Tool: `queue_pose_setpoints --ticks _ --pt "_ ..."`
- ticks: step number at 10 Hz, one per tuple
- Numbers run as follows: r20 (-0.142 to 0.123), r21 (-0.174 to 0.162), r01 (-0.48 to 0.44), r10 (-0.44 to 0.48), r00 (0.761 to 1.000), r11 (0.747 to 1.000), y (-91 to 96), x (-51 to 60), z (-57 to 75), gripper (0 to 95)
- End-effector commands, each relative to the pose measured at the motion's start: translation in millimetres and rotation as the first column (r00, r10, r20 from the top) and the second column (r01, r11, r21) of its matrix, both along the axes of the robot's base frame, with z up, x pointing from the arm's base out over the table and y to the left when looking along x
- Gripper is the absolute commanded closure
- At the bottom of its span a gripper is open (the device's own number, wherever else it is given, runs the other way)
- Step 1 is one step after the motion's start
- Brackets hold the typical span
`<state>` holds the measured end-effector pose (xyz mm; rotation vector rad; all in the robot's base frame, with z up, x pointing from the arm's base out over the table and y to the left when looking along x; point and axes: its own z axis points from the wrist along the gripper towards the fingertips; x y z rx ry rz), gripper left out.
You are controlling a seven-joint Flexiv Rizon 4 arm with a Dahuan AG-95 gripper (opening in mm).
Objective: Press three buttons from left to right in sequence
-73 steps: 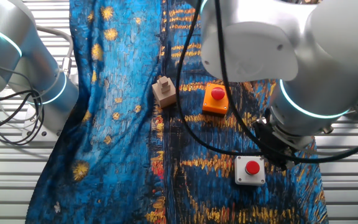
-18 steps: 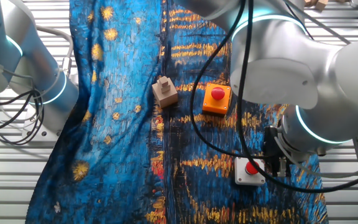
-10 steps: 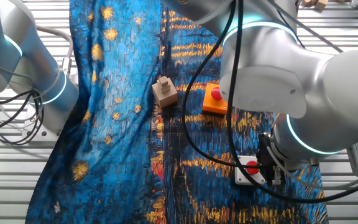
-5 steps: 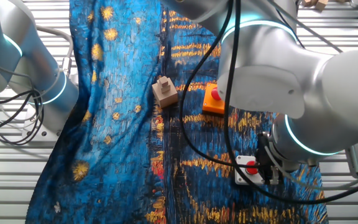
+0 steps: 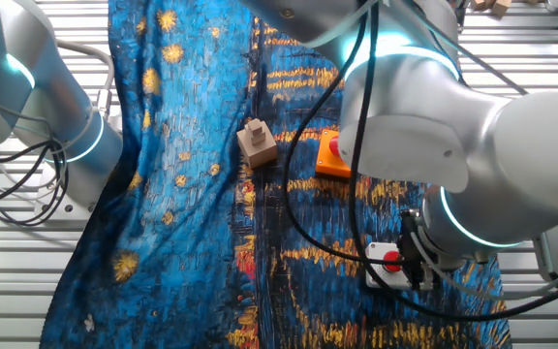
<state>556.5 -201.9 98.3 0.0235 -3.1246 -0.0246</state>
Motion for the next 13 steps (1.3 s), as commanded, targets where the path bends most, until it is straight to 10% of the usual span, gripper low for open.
queue_pose_setpoints --ticks 1,5,13 --pt "0.005 -0.022 -0.015 0.015 1.0 1.0 -1.0 1.2 -21.6 95.0" --pt "-0.011 -0.02 0.012 -0.013 1.0 1.0 9.4 3.4 24.2 95.0" --pt "0.01 -0.024 0.027 -0.027 1.0 0.999 15.4 4.4 22.1 95.0"
